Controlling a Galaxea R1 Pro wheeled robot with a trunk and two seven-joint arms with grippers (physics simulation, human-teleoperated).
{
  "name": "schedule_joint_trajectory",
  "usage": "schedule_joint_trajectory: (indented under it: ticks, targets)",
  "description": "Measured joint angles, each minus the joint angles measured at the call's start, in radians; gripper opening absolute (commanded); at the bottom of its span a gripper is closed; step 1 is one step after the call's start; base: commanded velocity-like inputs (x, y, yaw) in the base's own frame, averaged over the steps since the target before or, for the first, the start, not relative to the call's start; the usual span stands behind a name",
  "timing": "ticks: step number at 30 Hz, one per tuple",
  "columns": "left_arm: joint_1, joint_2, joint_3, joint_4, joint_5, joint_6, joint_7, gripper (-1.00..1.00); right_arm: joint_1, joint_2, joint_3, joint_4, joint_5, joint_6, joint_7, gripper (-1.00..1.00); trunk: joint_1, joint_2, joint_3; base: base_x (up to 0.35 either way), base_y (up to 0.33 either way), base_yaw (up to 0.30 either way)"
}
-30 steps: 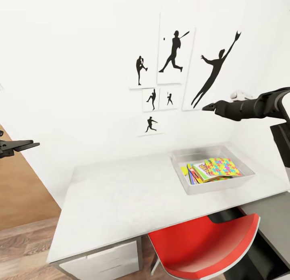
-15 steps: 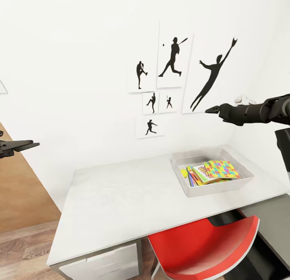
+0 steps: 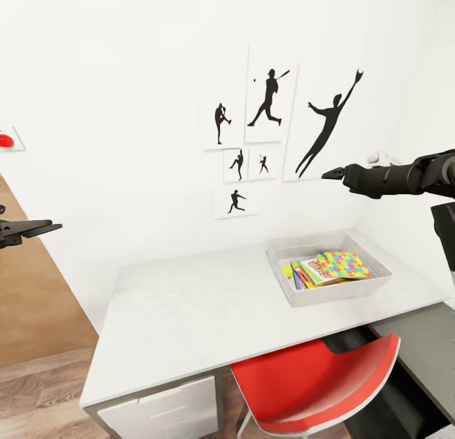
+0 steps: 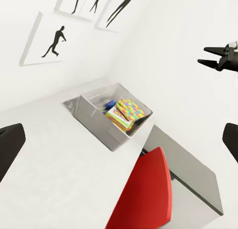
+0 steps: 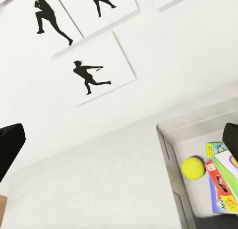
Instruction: Put all the toys in the child's room - the three board games (two on the bed and one on the table), the two jigsaw puzzles on the table, and the tennis ball on the table - inside the toy box on the table in the child's room.
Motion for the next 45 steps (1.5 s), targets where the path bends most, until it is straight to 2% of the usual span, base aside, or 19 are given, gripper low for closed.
schedule_joint_trajectory:
  ticks: [31, 39, 45]
  targets:
    - [0.000, 0.000, -0.001, 0.002, 0.000, -0.003, 0.000, 1.00, 0.003, 0.004, 0.003, 0.002, 0.010, 0.000, -0.002, 1.00, 0.000, 0.000, 0.051, -0.008, 0.000, 0.001]
    - [0.000, 0.000, 0.000, 0.002, 0.000, -0.003, 0.000, 1.00, 0.003, 0.008, 0.005, 0.006, 0.013, -0.003, -0.002, 1.00, 0.000, 0.000, 0.056, -0.004, 0.002, -0.017]
    - [0.000, 0.000, 0.000, 0.002, 0.000, -0.003, 0.000, 1.00, 0.003, 0.009, 0.006, 0.011, 0.016, -0.005, -0.003, 1.00, 0.000, 0.000, 0.056, -0.045, 0.048, -0.192]
